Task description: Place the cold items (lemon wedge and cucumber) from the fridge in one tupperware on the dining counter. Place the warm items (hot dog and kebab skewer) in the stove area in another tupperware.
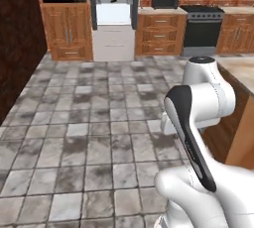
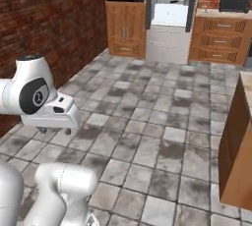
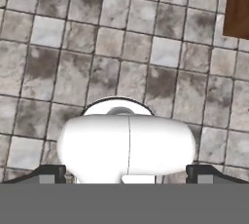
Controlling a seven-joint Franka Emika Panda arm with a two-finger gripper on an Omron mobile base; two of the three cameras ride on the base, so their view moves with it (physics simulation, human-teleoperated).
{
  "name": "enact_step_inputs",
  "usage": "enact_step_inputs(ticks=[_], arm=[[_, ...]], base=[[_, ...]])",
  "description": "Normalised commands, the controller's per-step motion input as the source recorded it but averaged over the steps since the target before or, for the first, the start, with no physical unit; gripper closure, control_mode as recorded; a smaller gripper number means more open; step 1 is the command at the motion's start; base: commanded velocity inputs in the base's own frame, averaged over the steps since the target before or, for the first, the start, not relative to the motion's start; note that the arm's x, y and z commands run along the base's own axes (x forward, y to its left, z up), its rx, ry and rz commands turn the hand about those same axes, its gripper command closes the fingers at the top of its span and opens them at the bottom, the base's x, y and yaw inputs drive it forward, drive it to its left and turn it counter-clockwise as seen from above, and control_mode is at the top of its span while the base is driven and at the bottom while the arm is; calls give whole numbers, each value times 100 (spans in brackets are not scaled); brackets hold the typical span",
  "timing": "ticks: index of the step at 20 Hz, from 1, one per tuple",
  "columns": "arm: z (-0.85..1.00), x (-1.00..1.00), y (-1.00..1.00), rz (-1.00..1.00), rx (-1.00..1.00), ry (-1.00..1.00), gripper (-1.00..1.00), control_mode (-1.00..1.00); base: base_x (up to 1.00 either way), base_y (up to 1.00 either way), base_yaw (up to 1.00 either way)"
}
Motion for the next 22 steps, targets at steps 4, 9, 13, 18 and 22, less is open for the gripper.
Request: enact_step_inputs(ticks=[4, 9, 13, 18, 22], arm=[[0, 0, 0, 0, 0, 0, -100, 100], [0, 0, 0, 0, 0, 0, -100, 100], [0, 0, 0, 0, 0, 0, -100, 100], [0, 0, 0, 0, 0, 0, -100, 100], [0, 0, 0, 0, 0, 0, -100, 100]], base=[[97, 95, -42], [100, 84, -48], [100, 94, -42], [100, 81, -29], [100, 49, -1]])
